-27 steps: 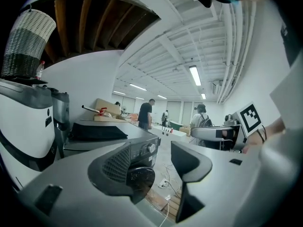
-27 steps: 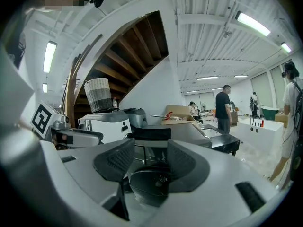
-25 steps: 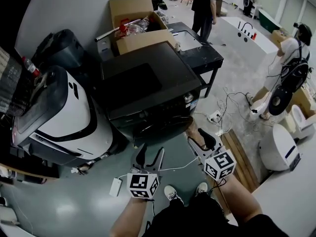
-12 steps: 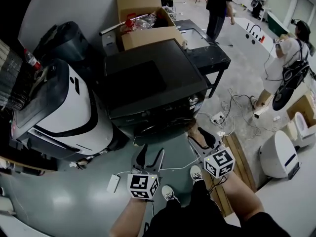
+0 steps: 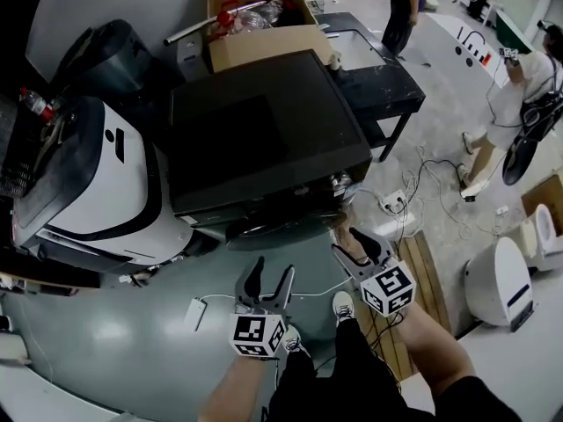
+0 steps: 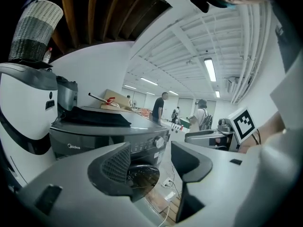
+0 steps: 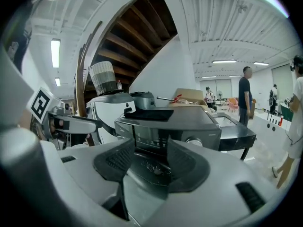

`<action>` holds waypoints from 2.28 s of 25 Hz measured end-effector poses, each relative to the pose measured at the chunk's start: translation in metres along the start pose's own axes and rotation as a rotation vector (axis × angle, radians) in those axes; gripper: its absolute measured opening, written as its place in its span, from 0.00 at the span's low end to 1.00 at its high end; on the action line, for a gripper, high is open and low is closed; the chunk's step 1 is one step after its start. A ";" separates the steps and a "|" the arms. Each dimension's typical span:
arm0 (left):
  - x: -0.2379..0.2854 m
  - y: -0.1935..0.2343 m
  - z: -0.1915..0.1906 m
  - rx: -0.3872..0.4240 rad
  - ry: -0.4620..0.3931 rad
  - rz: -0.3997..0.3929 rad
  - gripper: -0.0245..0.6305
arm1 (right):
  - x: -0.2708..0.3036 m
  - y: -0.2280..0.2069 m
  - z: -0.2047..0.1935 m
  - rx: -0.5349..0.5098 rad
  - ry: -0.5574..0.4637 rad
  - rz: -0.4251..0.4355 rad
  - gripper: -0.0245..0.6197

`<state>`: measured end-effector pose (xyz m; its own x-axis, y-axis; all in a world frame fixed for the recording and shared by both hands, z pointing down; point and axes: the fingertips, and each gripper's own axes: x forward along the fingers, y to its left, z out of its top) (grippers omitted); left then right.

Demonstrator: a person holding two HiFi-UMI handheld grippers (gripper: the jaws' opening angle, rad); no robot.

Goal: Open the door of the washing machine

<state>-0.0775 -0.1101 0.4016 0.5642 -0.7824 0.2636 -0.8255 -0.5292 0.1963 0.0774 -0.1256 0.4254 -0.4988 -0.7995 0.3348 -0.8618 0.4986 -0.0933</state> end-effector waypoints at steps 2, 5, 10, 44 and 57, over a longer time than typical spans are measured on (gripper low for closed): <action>0.017 -0.003 -0.011 -0.007 0.013 0.015 0.44 | 0.010 -0.014 -0.013 -0.010 0.023 0.021 0.37; 0.041 -0.005 -0.029 -0.021 0.034 0.039 0.44 | 0.027 -0.034 -0.036 -0.032 0.060 0.053 0.37; 0.075 -0.003 -0.060 -0.042 0.070 0.073 0.44 | 0.056 -0.064 -0.072 -0.045 0.110 0.091 0.37; 0.163 0.036 -0.189 -0.135 0.188 0.139 0.44 | 0.188 -0.123 -0.224 -0.225 0.365 0.170 0.32; 0.173 0.025 -0.203 -0.186 0.195 0.149 0.44 | 0.172 -0.115 -0.230 -0.169 0.348 0.161 0.31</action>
<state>0.0024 -0.1918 0.6443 0.4445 -0.7596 0.4748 -0.8925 -0.3303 0.3072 0.1121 -0.2437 0.7099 -0.5400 -0.5604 0.6280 -0.7337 0.6791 -0.0248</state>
